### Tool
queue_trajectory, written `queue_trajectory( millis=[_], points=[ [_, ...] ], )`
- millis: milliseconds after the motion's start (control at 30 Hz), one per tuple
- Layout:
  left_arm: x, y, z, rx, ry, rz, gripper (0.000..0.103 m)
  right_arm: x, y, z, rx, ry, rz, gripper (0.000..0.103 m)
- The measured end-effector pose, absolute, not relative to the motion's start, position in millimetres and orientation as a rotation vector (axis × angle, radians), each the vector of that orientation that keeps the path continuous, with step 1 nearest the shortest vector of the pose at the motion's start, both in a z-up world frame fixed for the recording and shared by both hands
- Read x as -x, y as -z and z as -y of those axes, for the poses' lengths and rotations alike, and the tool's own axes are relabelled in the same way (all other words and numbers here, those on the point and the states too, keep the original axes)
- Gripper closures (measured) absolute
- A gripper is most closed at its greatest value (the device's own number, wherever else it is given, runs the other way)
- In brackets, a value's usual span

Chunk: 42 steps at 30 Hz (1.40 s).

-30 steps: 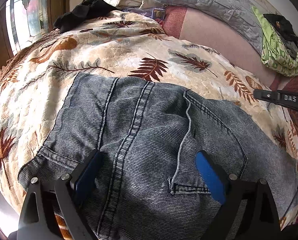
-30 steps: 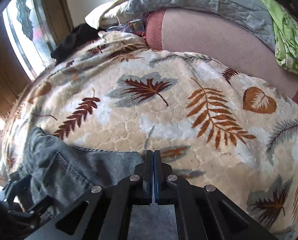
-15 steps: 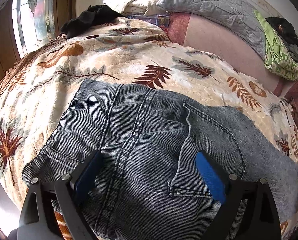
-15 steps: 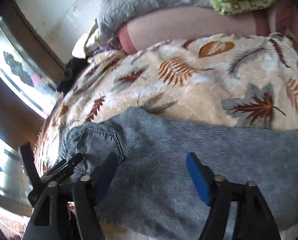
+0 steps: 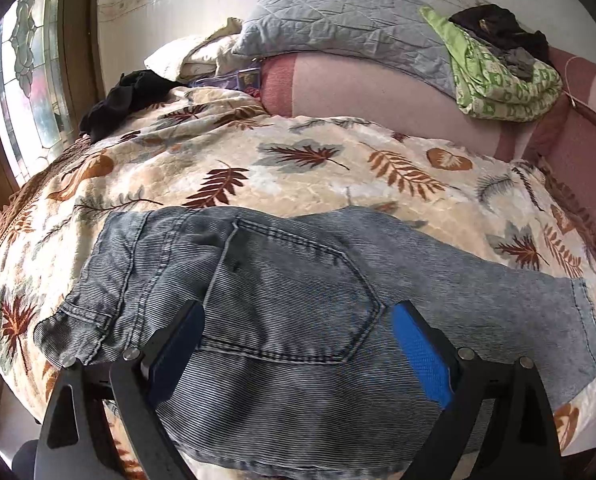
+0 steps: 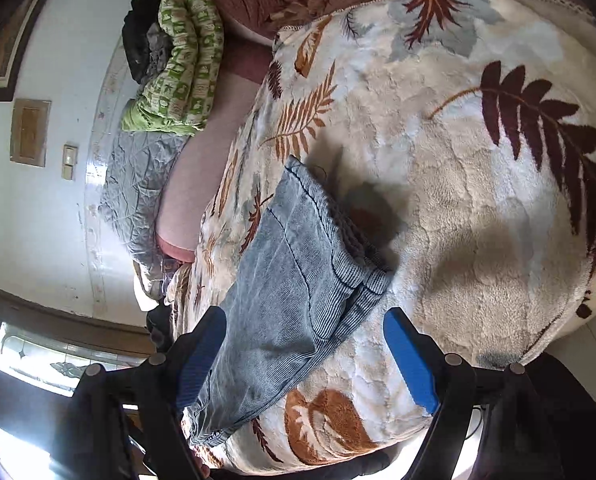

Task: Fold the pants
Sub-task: 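Grasp the leg hem with the right tool and fold it toward the waistband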

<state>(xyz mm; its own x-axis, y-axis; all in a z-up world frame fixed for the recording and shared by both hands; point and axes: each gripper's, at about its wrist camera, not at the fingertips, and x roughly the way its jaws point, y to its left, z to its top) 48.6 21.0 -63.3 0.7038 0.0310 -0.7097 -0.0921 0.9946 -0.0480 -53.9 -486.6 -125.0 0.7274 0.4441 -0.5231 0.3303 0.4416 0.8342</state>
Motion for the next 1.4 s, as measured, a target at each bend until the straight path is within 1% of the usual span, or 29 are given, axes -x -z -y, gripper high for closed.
queue_trajectory(
  millis=[167,400,433,467,500,533,567,633,767,833,933,1000,1067,1200,1300,1400],
  points=[
    [-42,58,-2,0.076,-0.034,-0.792,0.008,31,145,485,-1.155,-0.076,-0.815,0.019],
    [-46,64,7,0.104,-0.001,-0.829,0.008,26,145,485,-1.142,-0.047,-0.833,0.02],
    [-48,65,8,0.12,0.006,-0.835,0.008,26,145,486,-1.14,-0.04,-0.833,0.024],
    [-49,66,11,0.137,0.016,-0.839,0.008,25,145,485,-1.129,-0.029,-0.838,0.032],
    [-51,67,16,0.151,0.028,-0.847,0.008,25,145,485,-1.116,-0.015,-0.846,0.038],
    [-53,68,22,0.157,0.042,-0.86,0.008,24,147,487,-1.109,-0.005,-0.855,0.051],
    [-55,69,31,0.154,0.062,-0.872,0.008,25,149,489,-1.112,0.002,-0.863,0.058],
    [-57,70,54,0.118,0.095,-0.877,0.008,28,151,491,-1.119,0.001,-0.863,0.059],
    [-64,80,106,-0.025,0.135,-0.924,0.008,26,147,487,-1.045,0.023,-0.881,0.071],
    [-66,93,129,-0.095,0.146,-0.964,0.008,26,146,487,-1.031,0.022,-0.882,0.071],
    [-68,118,153,-0.212,0.143,-1.031,0.008,26,144,485,-1.003,0.03,-0.882,0.074],
    [-63,118,153,-0.2,0.132,-0.996,0.008,27,144,484,-0.994,0.028,-0.88,0.074],
    [-63,114,151,-0.166,0.151,-1.017,0.008,27,144,485,-0.992,0.025,-0.878,0.074],
    [-59,97,152,-0.134,0.17,-0.946,0.008,26,141,482,-0.964,0.031,-0.88,0.074],
    [-66,117,160,-0.202,0.158,-1.021,0.008,26,139,480,-0.95,0.035,-0.88,0.074],
    [-62,123,160,-0.208,0.139,-0.985,0.005,26,136,478,-0.927,0.04,-0.883,0.074]
  ],
)
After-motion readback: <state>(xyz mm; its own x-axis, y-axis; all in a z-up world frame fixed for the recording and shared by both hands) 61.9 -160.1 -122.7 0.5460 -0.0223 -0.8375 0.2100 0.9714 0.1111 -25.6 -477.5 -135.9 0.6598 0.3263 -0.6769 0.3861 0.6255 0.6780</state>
